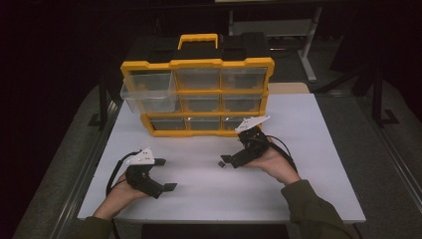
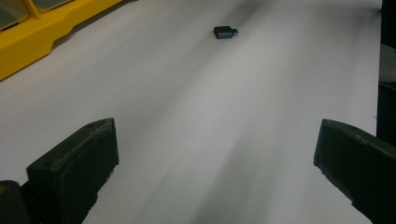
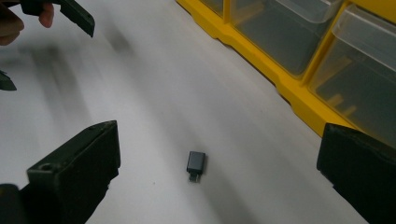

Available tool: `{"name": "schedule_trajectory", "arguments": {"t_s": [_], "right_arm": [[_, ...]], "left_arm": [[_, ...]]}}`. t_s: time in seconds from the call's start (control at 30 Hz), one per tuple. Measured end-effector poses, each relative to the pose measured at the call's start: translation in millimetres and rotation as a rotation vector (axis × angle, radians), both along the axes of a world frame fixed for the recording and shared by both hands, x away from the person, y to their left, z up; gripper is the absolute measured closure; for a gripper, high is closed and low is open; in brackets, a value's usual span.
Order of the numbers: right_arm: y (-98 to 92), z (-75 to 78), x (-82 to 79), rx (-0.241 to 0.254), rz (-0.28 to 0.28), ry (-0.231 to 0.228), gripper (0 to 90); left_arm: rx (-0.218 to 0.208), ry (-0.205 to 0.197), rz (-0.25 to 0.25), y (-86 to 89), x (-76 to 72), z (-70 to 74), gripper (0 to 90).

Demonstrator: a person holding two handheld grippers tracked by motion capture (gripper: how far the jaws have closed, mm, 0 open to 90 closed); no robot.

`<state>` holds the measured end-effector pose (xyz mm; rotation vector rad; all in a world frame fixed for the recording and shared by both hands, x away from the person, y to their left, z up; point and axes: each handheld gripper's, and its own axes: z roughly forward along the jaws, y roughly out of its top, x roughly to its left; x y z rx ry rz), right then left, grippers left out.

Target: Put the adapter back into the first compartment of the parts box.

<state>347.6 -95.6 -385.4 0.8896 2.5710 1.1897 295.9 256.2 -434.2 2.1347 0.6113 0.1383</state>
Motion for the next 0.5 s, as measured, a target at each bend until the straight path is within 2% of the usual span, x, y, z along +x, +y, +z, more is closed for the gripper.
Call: {"name": "schedule_trajectory", "arguments": {"t_s": [0.5], "right_arm": [[14.8,1.5,10.6,0.002,0.025,0.004,0.0]], "left_arm": [[-0.006,0.002,0.000,-0.1,0.0,0.4,0.0]]}}
